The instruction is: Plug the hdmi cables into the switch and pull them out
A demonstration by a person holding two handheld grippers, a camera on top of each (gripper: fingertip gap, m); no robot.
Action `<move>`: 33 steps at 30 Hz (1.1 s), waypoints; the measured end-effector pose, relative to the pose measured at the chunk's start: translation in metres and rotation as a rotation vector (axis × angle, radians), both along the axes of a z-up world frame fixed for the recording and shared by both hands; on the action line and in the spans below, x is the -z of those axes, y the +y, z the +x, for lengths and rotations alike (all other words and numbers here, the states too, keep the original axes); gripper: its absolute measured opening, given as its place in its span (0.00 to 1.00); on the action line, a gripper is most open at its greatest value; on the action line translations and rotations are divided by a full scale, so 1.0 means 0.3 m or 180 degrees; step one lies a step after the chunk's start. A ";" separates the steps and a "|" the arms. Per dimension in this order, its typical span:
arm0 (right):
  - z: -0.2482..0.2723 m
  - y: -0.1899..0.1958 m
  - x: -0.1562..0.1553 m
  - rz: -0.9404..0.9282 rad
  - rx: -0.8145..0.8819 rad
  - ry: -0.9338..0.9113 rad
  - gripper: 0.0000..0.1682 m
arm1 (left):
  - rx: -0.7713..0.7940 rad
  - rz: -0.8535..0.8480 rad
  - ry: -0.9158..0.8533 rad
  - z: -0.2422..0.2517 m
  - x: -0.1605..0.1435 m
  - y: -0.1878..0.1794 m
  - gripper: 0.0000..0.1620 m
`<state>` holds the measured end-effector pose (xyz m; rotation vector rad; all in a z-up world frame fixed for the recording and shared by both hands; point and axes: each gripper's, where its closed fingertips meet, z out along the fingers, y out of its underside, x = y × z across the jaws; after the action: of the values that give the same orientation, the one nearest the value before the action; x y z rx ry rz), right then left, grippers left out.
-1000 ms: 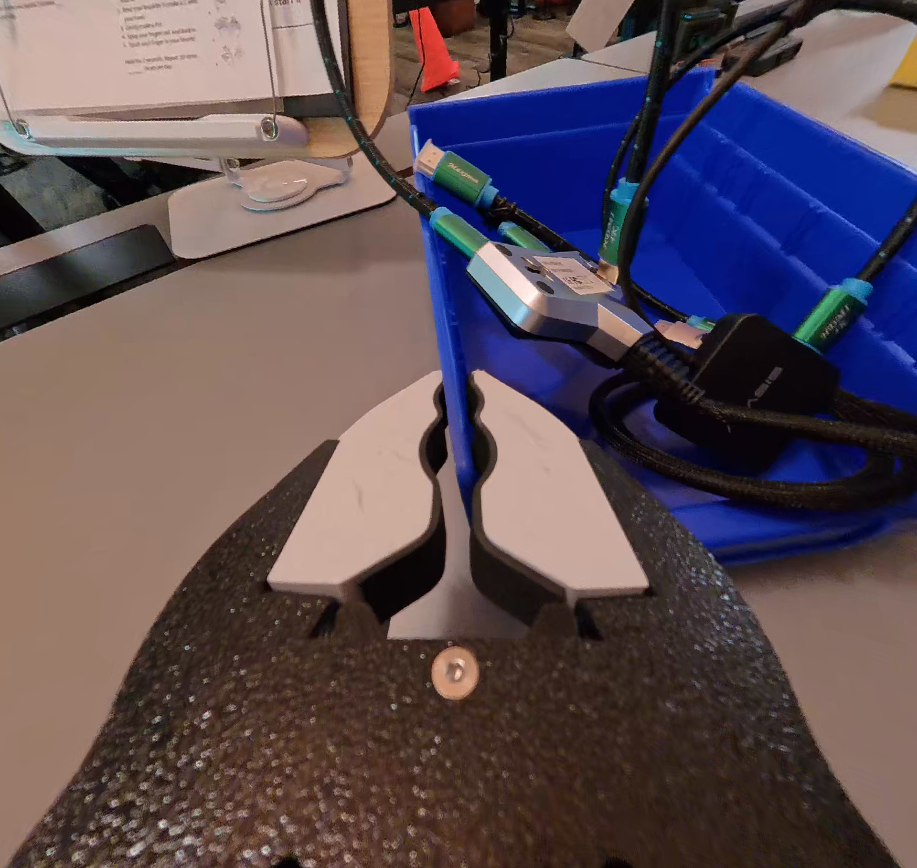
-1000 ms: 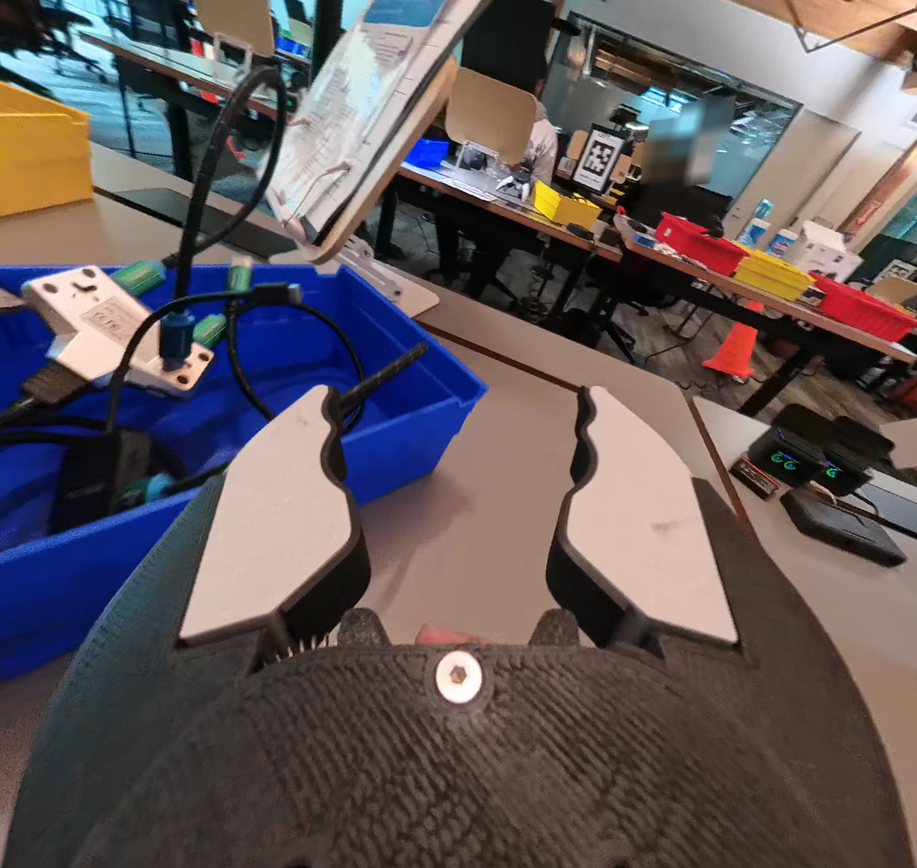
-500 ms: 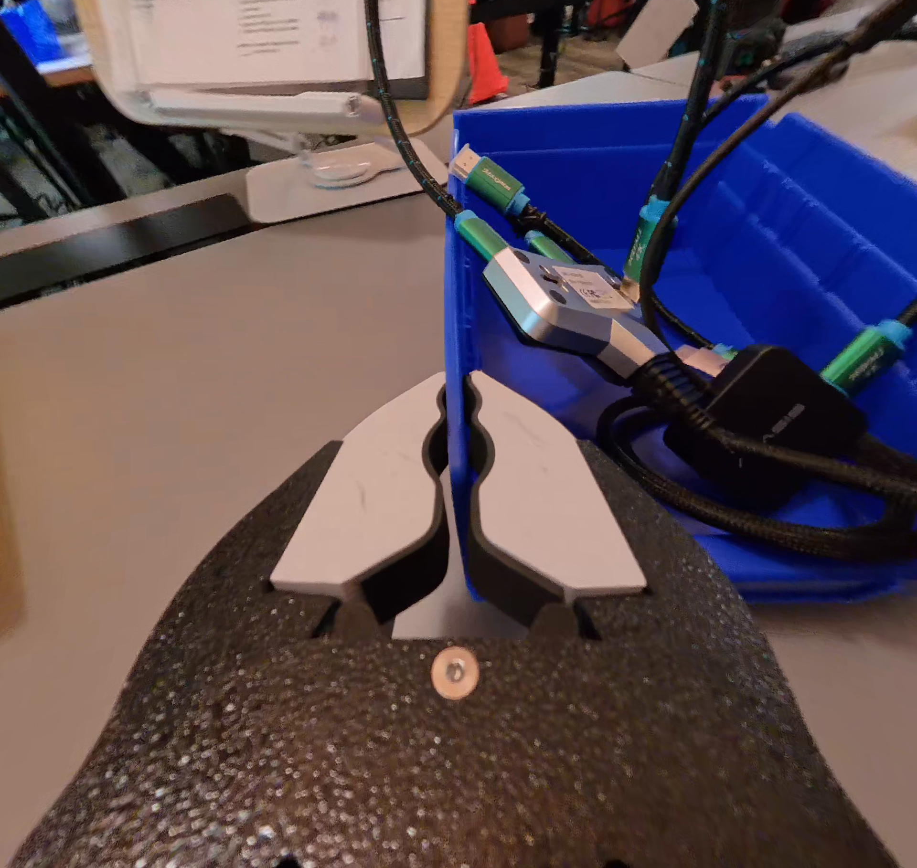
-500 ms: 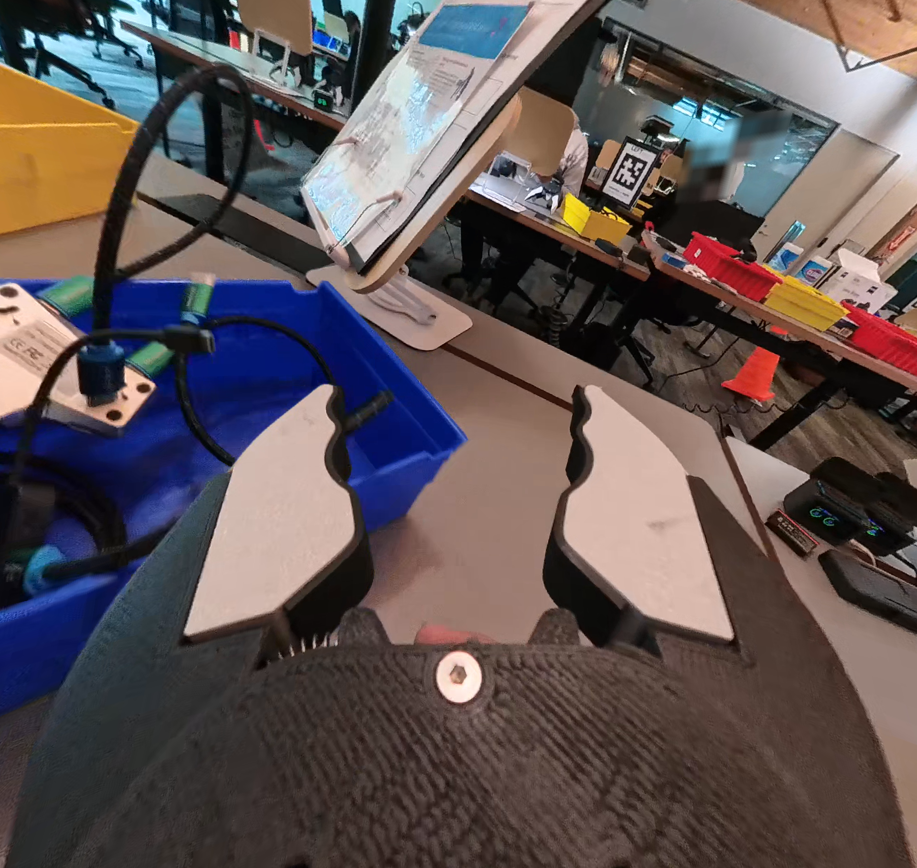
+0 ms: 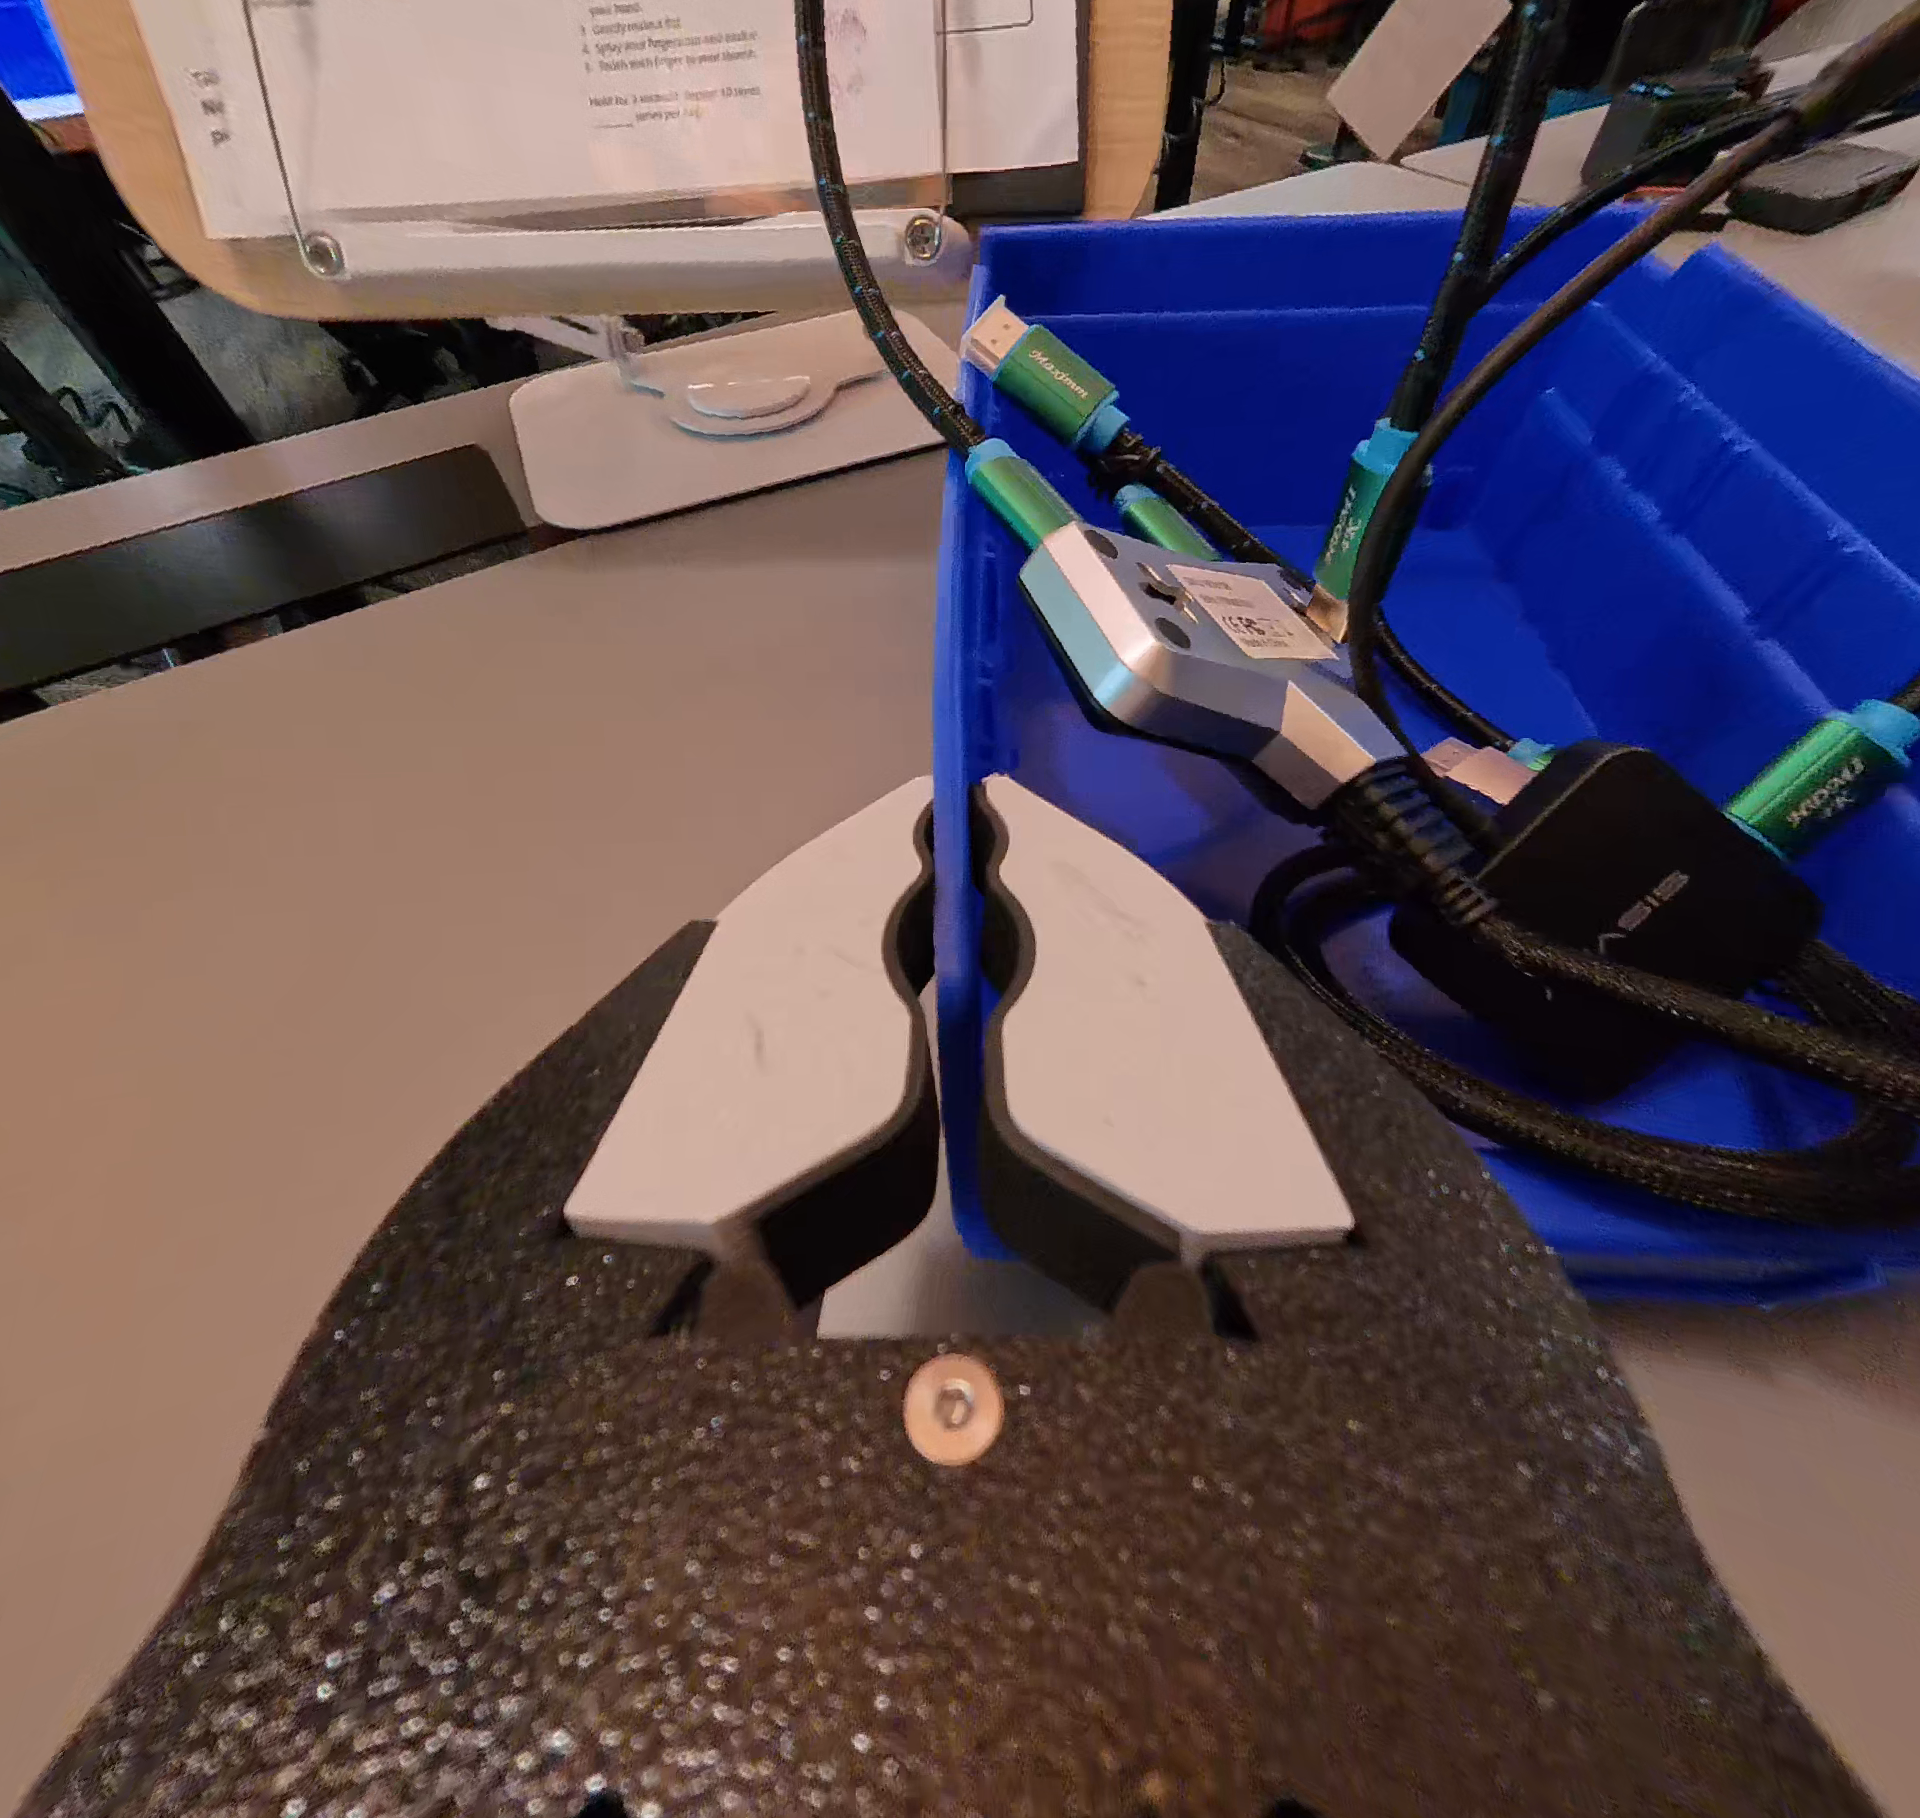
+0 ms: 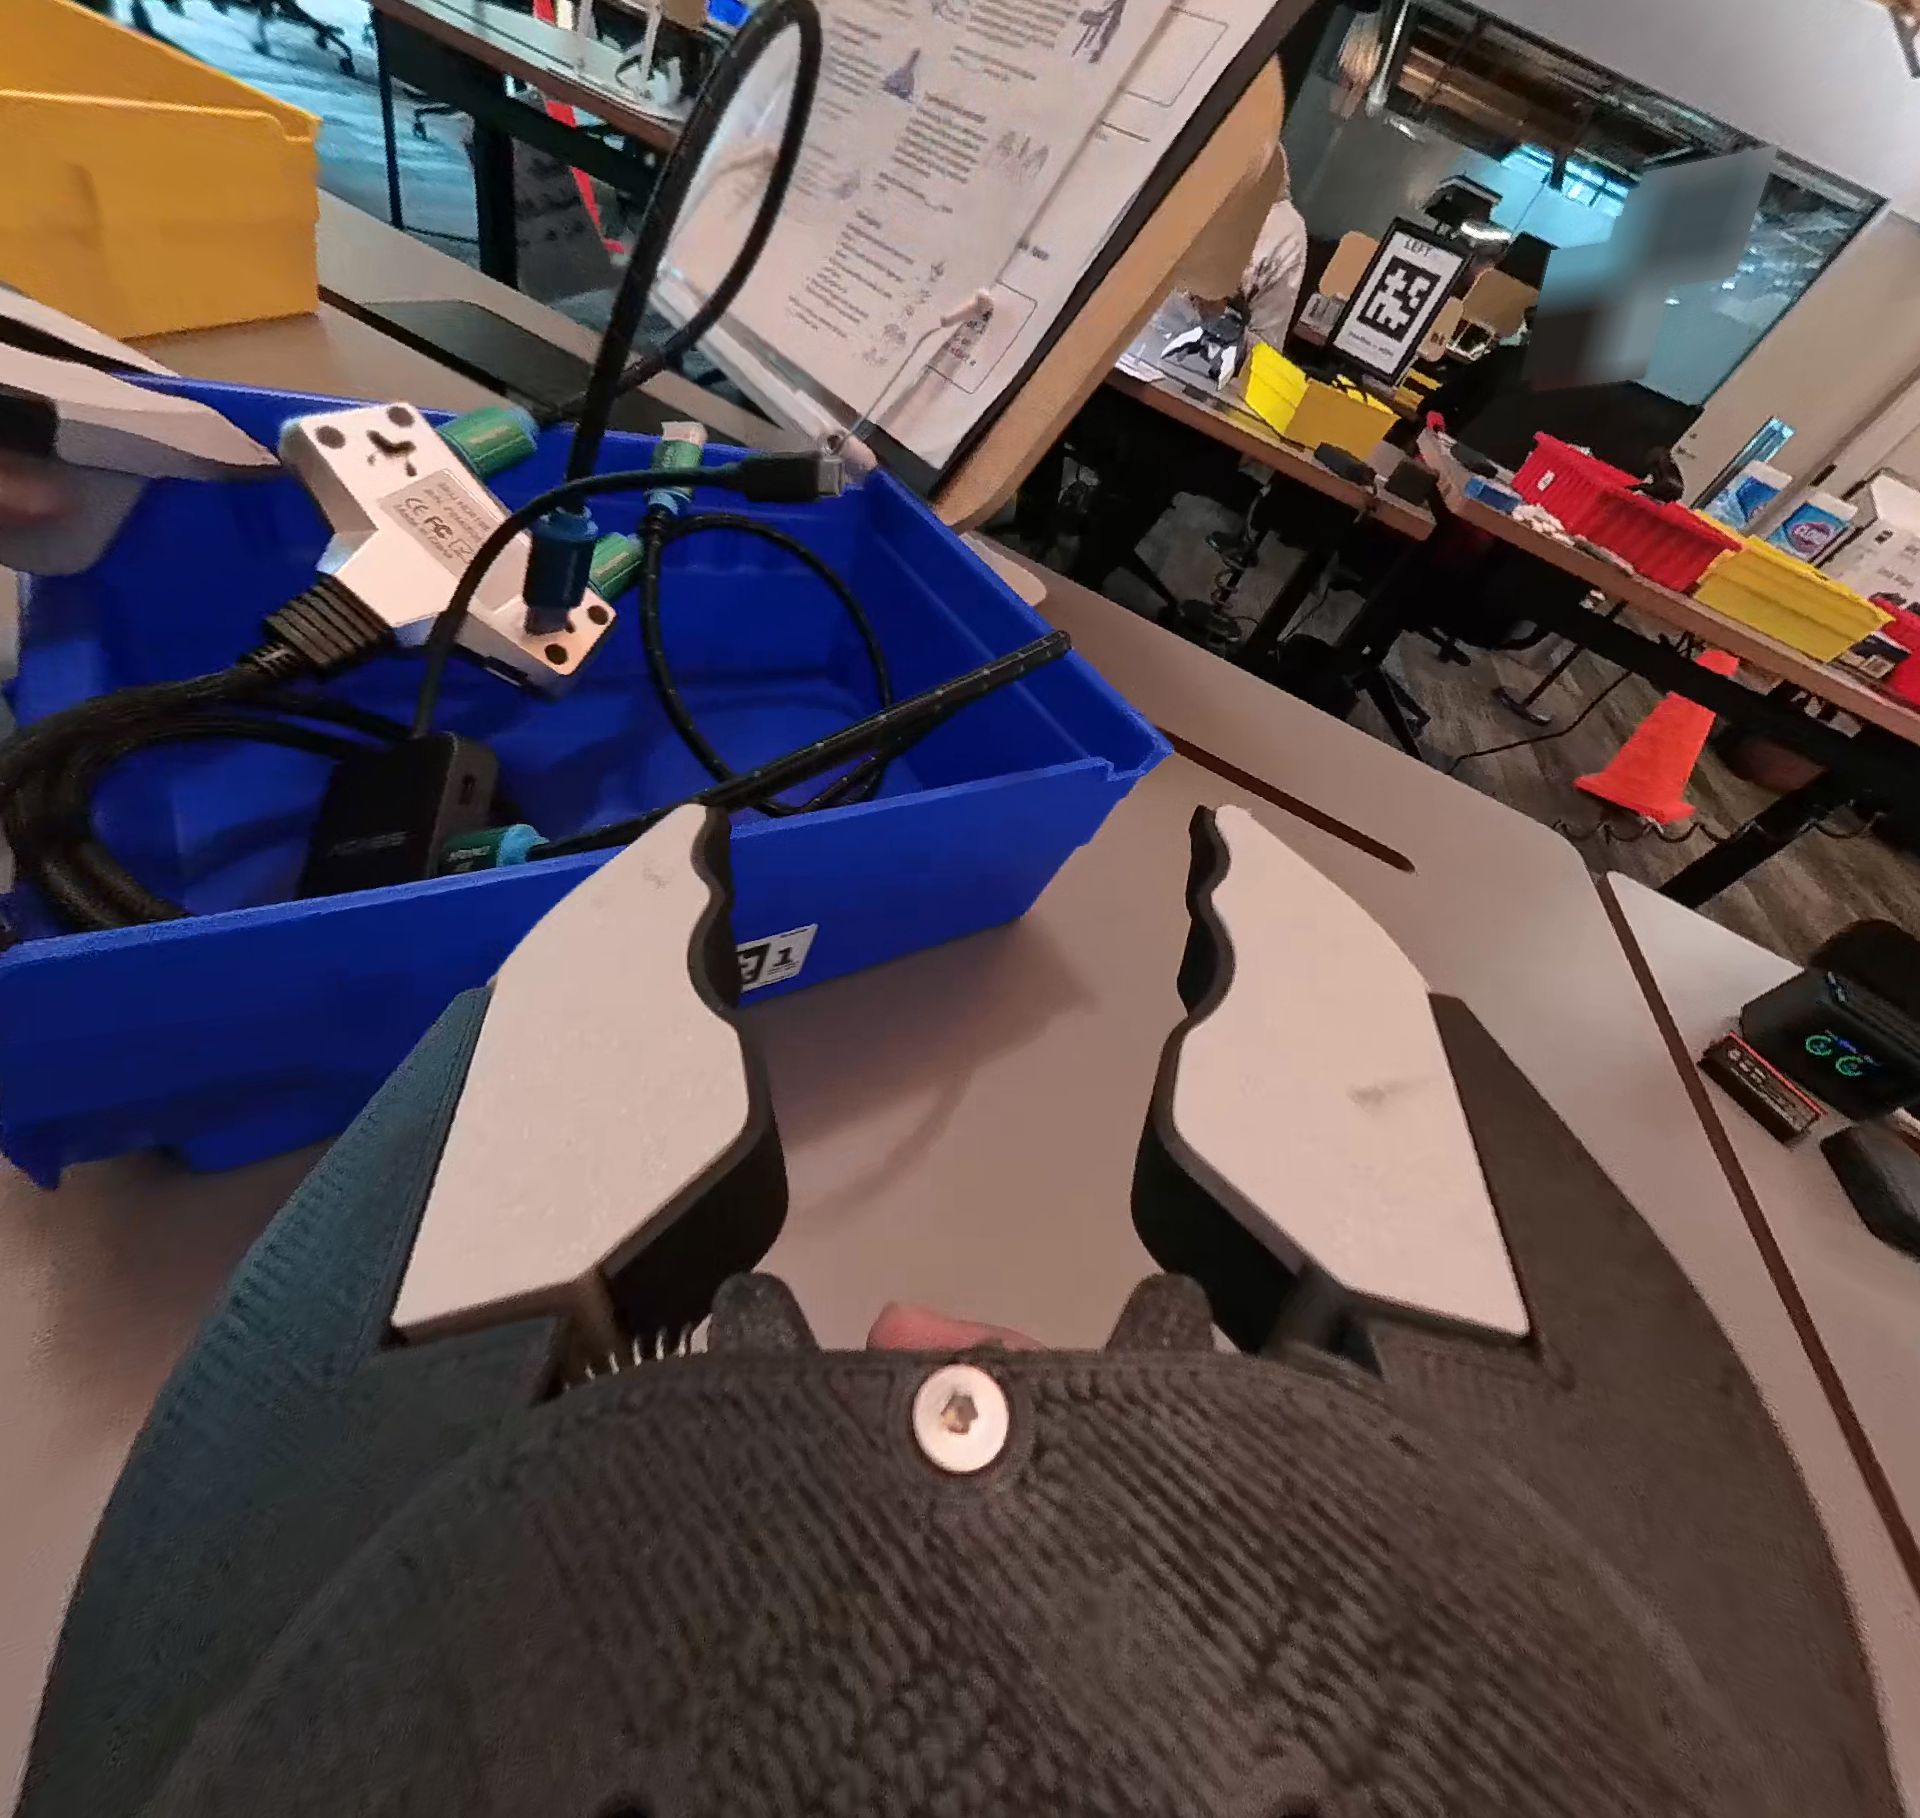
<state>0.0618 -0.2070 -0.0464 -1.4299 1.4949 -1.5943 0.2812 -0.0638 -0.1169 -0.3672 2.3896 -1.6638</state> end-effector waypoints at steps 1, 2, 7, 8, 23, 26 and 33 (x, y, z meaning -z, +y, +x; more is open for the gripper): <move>-0.003 -0.010 0.005 0.0026 0.0021 -0.0025 0.50 | -0.0011 -0.0002 0.0006 -0.002 0.001 -0.024 0.01; -0.005 -0.021 0.011 0.0057 0.0040 -0.0044 0.50 | -0.0016 -0.0002 0.0006 -0.004 0.001 -0.048 0.02; -0.008 -0.063 0.042 0.0064 0.0052 0.0046 0.50 | -0.0003 -0.0038 0.0058 -0.019 0.001 -0.183 0.03; -0.016 -0.079 0.036 0.0034 0.0107 0.0028 0.50 | -0.0001 -0.0038 0.0060 -0.021 0.001 -0.209 0.03; -0.129 -0.117 -0.054 0.0161 0.0041 -0.0310 0.51 | 0.0148 -0.0036 0.0007 -0.144 -0.001 -0.112 0.02; -0.111 -0.042 -0.075 0.0244 -0.0229 -0.0365 0.54 | 0.0151 -0.0011 -0.0024 -0.155 -0.002 0.058 0.02; 0.117 0.235 -0.183 0.0835 -0.0819 -0.0498 0.53 | -0.0211 -0.0116 0.0146 -0.053 -0.004 0.457 0.01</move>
<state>0.0969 -0.1365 0.0086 -1.2612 1.3149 -1.2721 0.2651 0.0733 -0.1156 -0.4905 2.3548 -1.6894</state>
